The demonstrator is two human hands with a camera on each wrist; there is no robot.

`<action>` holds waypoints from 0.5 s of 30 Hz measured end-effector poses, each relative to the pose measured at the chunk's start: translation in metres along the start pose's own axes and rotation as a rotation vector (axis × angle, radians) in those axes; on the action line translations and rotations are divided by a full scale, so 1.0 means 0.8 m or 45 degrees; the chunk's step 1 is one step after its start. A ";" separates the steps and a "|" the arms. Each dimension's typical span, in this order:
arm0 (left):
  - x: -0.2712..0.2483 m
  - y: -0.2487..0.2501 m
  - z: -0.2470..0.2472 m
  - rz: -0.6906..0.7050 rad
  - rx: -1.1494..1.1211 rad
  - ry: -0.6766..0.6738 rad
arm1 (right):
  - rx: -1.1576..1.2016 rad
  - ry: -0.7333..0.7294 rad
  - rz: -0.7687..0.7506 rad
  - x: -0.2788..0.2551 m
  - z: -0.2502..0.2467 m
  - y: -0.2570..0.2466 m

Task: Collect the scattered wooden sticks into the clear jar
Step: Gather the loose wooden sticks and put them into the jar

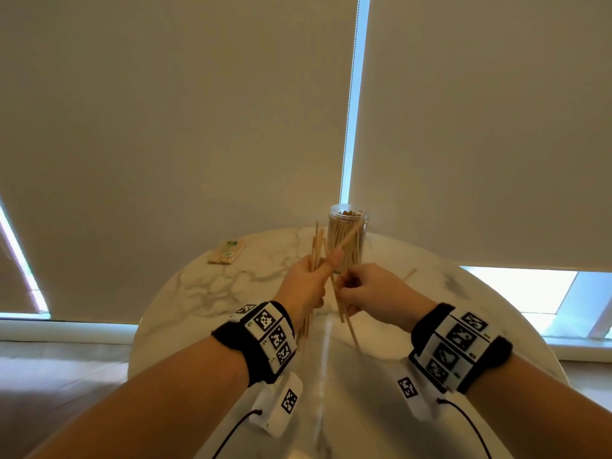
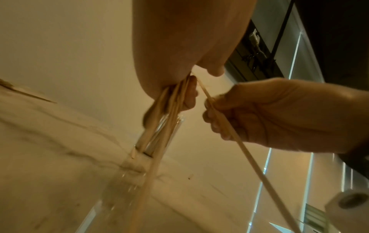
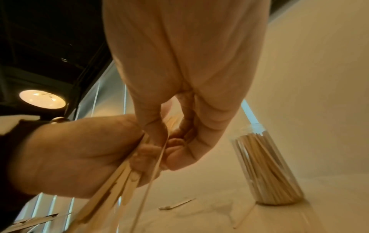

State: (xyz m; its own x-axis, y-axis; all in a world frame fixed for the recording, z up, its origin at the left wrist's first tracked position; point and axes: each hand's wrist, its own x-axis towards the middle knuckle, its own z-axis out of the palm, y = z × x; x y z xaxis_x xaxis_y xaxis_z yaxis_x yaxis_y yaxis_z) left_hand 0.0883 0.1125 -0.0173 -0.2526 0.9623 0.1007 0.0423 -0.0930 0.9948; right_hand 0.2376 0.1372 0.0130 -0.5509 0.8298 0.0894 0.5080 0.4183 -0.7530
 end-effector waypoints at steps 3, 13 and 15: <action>-0.003 0.013 0.009 0.066 0.061 0.029 | 0.026 -0.038 -0.025 0.004 0.009 -0.008; -0.006 0.012 -0.012 -0.097 -0.121 -0.118 | 0.445 0.385 -0.039 0.017 -0.016 -0.012; -0.014 0.013 -0.002 -0.091 -0.181 -0.194 | 0.515 0.415 -0.053 0.022 -0.015 -0.017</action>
State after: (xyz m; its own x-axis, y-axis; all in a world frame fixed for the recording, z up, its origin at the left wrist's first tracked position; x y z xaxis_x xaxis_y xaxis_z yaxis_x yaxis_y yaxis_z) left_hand 0.0899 0.1001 -0.0079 -0.1006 0.9942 0.0367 -0.1102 -0.0478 0.9928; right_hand 0.2287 0.1508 0.0327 -0.2973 0.9145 0.2744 0.1580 0.3305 -0.9305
